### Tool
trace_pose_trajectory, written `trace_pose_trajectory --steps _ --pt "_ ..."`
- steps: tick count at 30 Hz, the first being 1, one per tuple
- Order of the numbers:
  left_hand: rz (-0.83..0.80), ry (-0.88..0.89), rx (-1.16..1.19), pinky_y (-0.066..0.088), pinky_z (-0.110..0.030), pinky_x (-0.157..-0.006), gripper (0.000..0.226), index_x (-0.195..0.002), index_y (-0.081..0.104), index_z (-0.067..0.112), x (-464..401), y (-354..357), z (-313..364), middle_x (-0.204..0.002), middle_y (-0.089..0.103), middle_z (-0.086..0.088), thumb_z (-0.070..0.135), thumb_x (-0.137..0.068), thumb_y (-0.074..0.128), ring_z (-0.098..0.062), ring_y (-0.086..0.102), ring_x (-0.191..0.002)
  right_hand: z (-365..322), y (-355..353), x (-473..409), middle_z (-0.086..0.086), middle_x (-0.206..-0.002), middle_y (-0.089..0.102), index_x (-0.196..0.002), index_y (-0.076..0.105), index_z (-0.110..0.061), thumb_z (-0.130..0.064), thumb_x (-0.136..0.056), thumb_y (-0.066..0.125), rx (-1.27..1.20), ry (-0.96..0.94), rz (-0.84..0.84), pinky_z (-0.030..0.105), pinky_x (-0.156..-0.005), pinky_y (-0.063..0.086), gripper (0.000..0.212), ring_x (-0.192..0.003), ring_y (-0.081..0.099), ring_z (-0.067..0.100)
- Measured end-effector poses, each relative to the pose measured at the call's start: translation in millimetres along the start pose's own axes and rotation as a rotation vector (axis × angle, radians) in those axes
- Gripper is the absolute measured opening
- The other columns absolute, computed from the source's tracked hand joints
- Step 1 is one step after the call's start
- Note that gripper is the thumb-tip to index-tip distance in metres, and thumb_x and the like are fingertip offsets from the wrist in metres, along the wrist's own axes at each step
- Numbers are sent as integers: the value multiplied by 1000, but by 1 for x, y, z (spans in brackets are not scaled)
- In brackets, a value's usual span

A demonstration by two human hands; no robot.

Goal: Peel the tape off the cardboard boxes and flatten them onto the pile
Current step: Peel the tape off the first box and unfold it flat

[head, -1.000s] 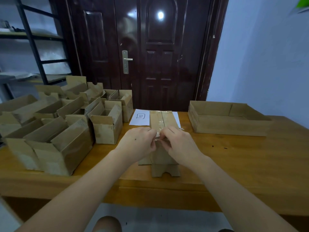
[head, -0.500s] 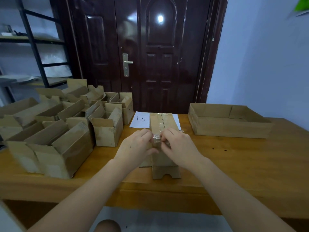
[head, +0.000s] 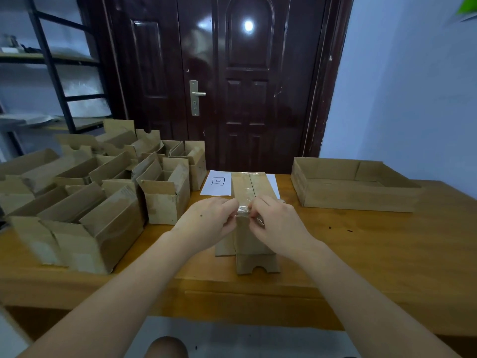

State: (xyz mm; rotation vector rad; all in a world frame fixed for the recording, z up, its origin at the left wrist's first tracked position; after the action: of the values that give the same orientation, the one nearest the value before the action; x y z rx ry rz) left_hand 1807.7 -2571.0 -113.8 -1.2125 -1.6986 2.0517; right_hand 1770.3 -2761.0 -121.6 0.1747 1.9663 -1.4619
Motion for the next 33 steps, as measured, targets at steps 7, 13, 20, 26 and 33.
trace_pose_trajectory --steps 7,13,20,26,33 --pt "-1 109 -52 24 -12 -57 9 -102 51 25 -8 -11 0 -83 55 10 32 -106 46 -9 50 -72 -14 2 -4 -4 -107 62 -113 66 -22 -36 -90 71 37 10 53 30 -78 54 28 -93 59 15" --pt "37 112 67 38 -14 -69 21 -117 61 24 -3 -9 -7 -102 67 7 37 -101 56 -9 59 -89 -7 -1 -2 -4 -102 68 -102 77 -18 -22 -93 73 -154 15 45 29 -84 53 11 -95 61 15" --pt "37 127 100 48 -21 -96 31 -125 68 24 -5 -4 -4 -128 62 8 38 -97 67 -9 58 -115 1 -5 2 -7 -106 69 -104 77 -20 -20 -94 72 -217 -3 37 18 -87 48 12 -100 60 9" --pt "20 163 88 58 -29 -90 19 -117 75 25 -9 -1 -5 -105 73 8 26 -101 64 -10 68 -98 3 -7 1 -10 -102 67 -103 76 -23 -24 -92 74 -254 1 -22 23 -84 50 11 -97 59 8" --pt "-35 260 -85 54 -30 -90 25 -123 61 24 -11 -7 -4 -106 69 5 15 -100 64 -16 63 -99 4 -12 -3 -14 -102 65 -103 71 -24 -26 -85 82 -239 44 -92 17 -82 50 21 -95 59 2"
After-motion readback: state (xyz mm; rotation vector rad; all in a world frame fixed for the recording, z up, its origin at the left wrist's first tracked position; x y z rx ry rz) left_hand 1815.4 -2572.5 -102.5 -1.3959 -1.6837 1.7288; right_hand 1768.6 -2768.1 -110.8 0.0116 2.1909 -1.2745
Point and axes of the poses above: each hand's wrist, its own x-axis away from the middle knuckle, its own y-axis out of the palm, z = x × y, the point moved 1 cm from there along -x, towards the middle knuckle
